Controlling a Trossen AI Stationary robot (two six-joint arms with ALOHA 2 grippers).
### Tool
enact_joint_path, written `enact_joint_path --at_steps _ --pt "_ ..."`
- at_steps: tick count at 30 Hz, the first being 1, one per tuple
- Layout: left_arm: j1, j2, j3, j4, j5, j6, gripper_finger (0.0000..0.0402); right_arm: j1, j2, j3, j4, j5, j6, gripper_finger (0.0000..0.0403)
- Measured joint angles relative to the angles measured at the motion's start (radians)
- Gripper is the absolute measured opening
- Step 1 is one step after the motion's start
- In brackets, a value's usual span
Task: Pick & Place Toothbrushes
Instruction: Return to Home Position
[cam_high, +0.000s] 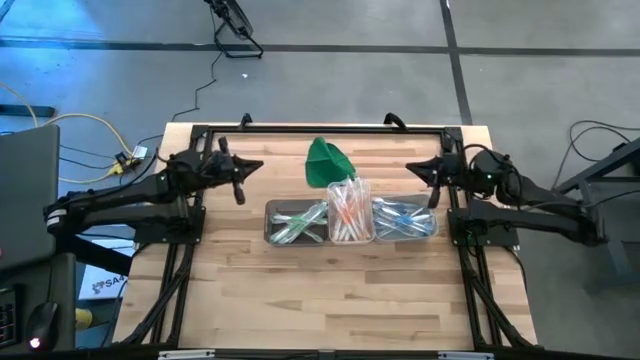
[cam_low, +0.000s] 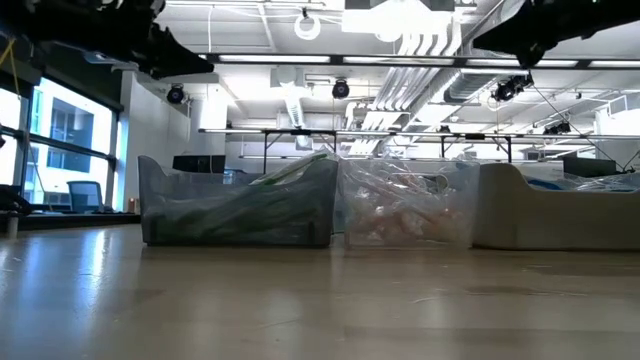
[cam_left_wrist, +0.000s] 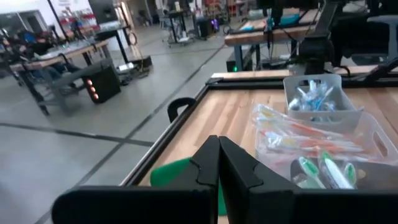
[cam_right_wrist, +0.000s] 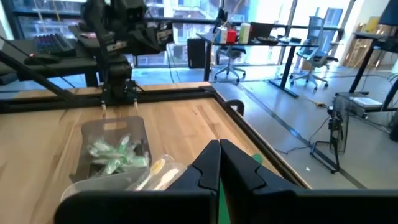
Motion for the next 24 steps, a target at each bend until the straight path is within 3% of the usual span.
enact_joint_path --at_steps 9,24 --pt "0.000 -0.127 -0.127 0.058 -0.040 -0.014 0.0000 0.000 -0.094 0.000 -0.076 0.004 0.004 0.0002" --pt "0.000 -0.266 -0.214 0.055 -0.038 -0.018 0.0000 0.000 -0.219 0.001 -0.194 0.068 0.076 0.0002"
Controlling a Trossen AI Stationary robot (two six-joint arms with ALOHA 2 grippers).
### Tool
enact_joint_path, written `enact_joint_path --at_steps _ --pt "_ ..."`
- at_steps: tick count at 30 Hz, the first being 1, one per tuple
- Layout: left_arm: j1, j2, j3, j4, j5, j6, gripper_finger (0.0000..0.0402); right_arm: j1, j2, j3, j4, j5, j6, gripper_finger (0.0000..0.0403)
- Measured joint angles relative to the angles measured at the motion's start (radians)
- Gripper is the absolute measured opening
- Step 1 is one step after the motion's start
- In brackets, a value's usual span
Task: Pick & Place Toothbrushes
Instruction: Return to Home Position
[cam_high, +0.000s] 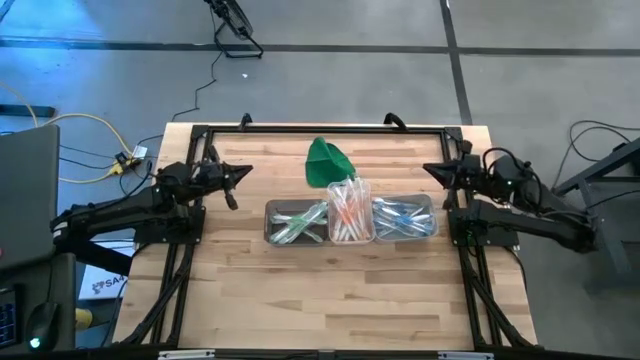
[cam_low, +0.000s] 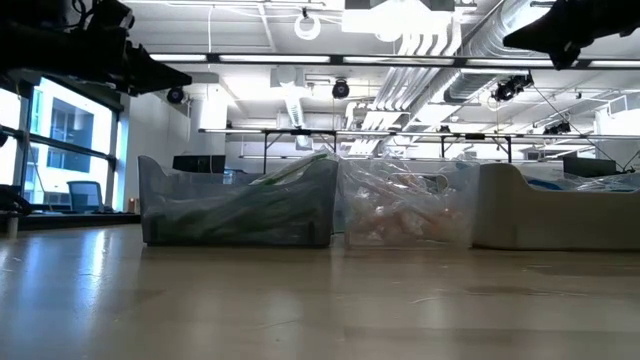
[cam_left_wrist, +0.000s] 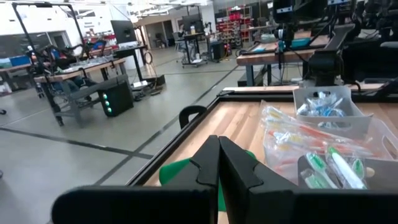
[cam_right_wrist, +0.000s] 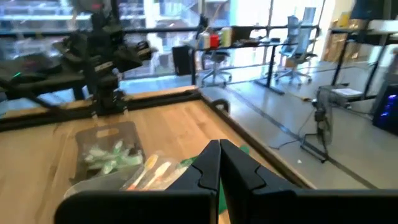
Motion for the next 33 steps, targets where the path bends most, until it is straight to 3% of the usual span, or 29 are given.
enact_joint_path --at_steps 7,14,22,33 --pt "0.000 -0.015 -0.015 0.000 0.000 -0.001 0.0000 0.000 -0.090 0.000 -0.019 0.116 0.003 0.0002" --pt "0.000 -0.015 -0.015 0.001 0.001 -0.002 0.0000 0.000 -0.204 0.000 -0.068 0.138 0.033 0.0002" --pt "0.000 -0.015 -0.015 0.015 0.001 -0.007 0.0000 0.000 -0.203 -0.011 -0.057 0.134 0.062 0.0002" --pt "0.000 -0.015 -0.015 0.022 0.002 -0.016 0.0000 0.001 -0.205 -0.249 0.175 -0.059 0.087 0.0002"
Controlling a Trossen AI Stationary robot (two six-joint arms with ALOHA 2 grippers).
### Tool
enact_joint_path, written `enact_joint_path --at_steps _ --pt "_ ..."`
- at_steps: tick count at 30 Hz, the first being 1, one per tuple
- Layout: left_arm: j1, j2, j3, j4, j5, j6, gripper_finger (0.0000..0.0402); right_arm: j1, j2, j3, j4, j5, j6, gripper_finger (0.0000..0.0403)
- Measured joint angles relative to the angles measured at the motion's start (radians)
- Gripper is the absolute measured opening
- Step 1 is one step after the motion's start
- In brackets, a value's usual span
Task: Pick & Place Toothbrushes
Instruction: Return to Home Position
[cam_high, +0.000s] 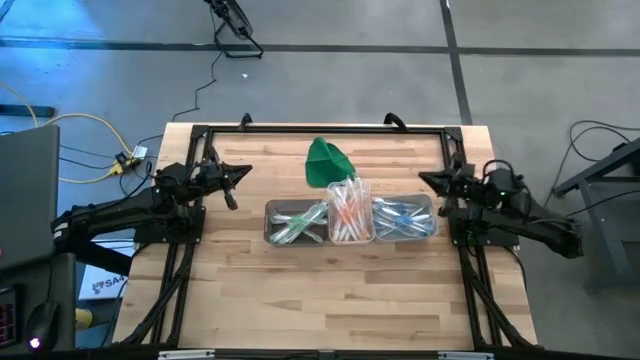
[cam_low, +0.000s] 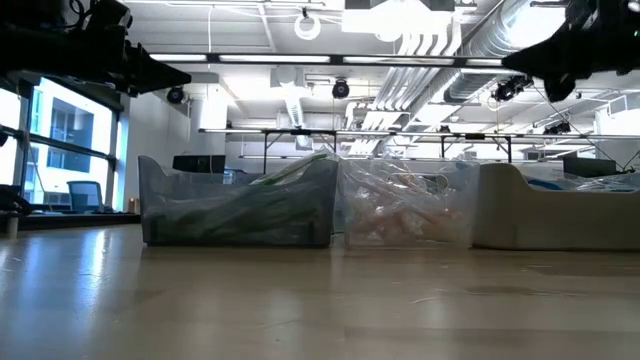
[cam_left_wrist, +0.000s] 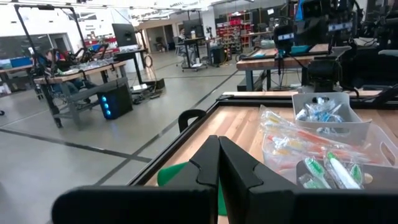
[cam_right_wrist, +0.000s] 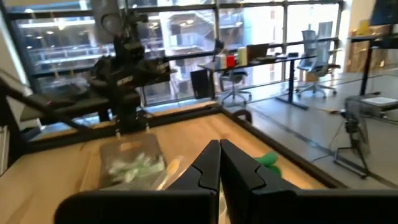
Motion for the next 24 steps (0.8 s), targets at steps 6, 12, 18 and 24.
enact_joint_path --at_steps 6,12,18,24 --pt "0.000 0.000 0.000 0.000 0.002 -0.001 0.0000 0.000 0.000 -0.106 0.060 -0.079 0.006 0.0002" --pt "0.000 0.000 0.000 0.000 0.002 -0.001 0.0000 0.000 0.001 -0.142 0.089 -0.103 0.044 0.0002" --pt "0.000 0.000 0.000 -0.003 0.002 -0.002 0.0000 0.000 -0.001 -0.194 0.114 -0.110 0.055 0.0002" --pt "0.000 0.000 0.000 -0.003 0.017 -0.001 0.0000 0.000 0.005 -0.223 0.160 -0.227 0.004 0.0002"
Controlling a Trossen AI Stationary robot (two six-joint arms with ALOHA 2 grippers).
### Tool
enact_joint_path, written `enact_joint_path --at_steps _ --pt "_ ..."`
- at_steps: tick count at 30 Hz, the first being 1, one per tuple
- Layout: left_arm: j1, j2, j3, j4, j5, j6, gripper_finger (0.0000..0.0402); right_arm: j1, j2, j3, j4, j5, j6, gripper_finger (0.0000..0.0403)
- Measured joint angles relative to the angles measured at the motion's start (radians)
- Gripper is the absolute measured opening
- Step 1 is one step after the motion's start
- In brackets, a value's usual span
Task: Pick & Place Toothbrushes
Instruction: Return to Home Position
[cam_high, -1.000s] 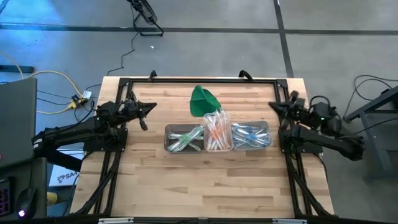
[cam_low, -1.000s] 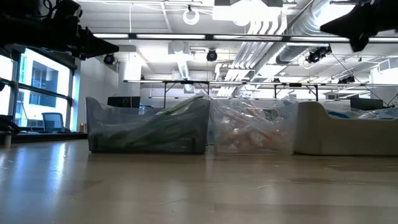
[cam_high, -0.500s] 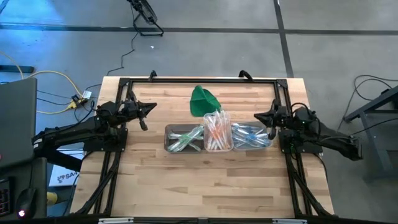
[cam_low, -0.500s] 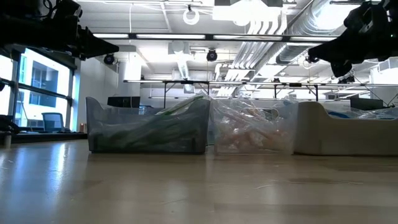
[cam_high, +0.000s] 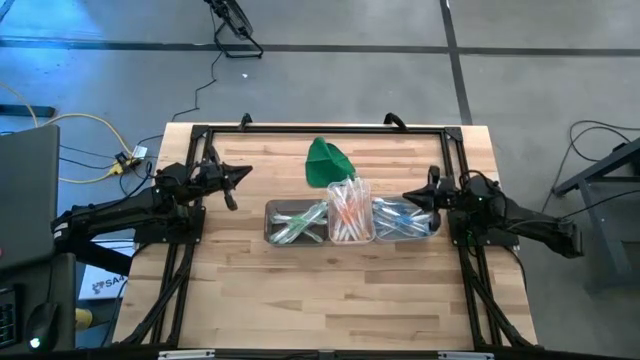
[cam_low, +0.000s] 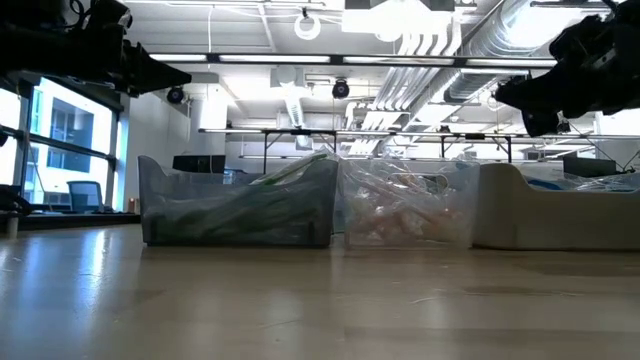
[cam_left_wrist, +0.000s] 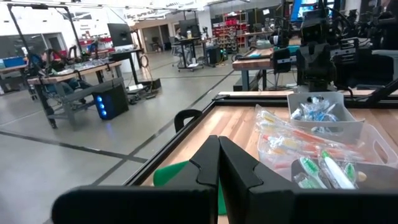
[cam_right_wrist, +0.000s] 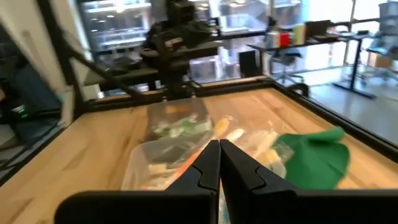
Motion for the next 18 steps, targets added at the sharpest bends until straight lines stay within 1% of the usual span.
enact_joint_path --at_steps 2,6,9,14,18 --pt "0.000 0.000 0.000 -0.001 0.004 0.000 0.0000 0.000 -0.001 0.000 0.001 -0.024 -0.014 0.0002" --pt "0.000 0.000 0.000 0.001 0.003 0.005 0.0000 0.000 0.003 0.000 -0.003 -0.006 -0.013 0.0002" --pt "0.000 0.000 0.000 0.006 0.001 0.005 0.0000 0.000 0.003 0.000 -0.012 0.056 -0.013 0.0002" --pt "0.000 0.001 0.000 0.008 0.000 -0.001 0.0000 0.000 0.003 -0.001 -0.019 0.198 -0.012 0.0002" --pt "0.000 0.000 0.000 -0.001 0.000 -0.037 0.0000 0.000 0.003 -0.002 -0.018 0.232 -0.012 0.0002"
